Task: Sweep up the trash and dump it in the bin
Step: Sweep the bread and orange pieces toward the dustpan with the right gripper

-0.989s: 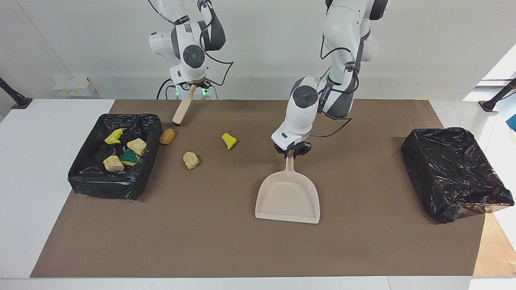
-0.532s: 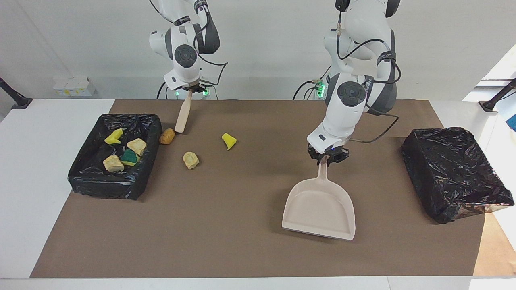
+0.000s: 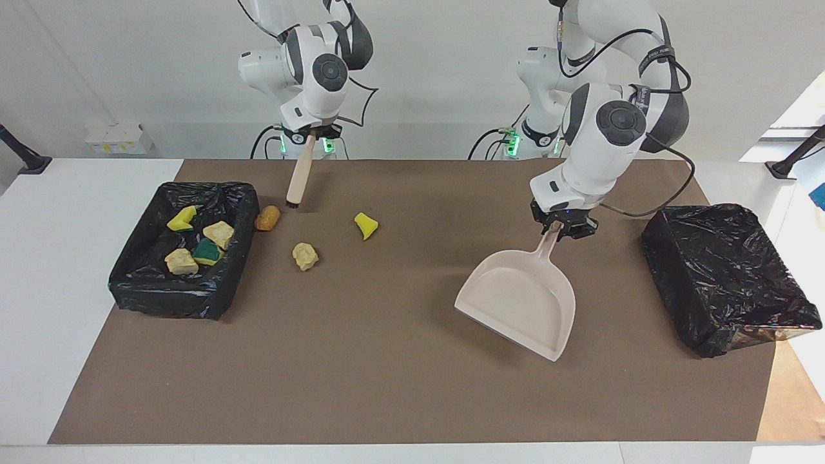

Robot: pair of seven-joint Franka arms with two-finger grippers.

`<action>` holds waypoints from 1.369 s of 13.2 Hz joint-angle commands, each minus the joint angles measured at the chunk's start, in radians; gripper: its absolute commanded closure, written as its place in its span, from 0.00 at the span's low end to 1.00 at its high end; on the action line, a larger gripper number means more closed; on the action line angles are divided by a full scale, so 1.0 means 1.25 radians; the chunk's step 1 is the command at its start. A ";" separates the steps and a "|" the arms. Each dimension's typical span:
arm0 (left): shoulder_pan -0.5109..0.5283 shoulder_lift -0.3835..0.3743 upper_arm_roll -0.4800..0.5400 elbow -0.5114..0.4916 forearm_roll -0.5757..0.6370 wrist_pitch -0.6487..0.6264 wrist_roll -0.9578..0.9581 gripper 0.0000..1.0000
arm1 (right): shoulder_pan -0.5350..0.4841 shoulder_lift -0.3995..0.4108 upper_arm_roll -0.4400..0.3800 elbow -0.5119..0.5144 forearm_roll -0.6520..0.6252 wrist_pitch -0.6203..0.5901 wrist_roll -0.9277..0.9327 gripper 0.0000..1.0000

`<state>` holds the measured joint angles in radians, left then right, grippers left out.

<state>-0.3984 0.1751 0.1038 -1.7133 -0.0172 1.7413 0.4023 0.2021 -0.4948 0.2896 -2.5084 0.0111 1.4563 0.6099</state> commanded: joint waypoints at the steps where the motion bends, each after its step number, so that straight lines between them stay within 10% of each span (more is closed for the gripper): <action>1: 0.022 -0.043 -0.007 -0.060 0.014 -0.009 0.171 1.00 | -0.011 0.020 0.005 0.035 -0.052 -0.024 0.031 1.00; 10: -0.022 -0.178 -0.009 -0.332 0.183 0.165 0.488 1.00 | -0.110 0.001 -0.001 -0.043 -0.117 0.125 -0.057 1.00; 18: -0.074 -0.201 -0.009 -0.406 0.215 0.219 0.481 1.00 | -0.145 0.009 -0.007 -0.048 0.058 0.183 -0.139 1.00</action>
<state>-0.4811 -0.0280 0.0800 -2.1718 0.2299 1.9862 1.0018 0.0286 -0.4648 0.2768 -2.5521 0.0299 1.6417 0.4728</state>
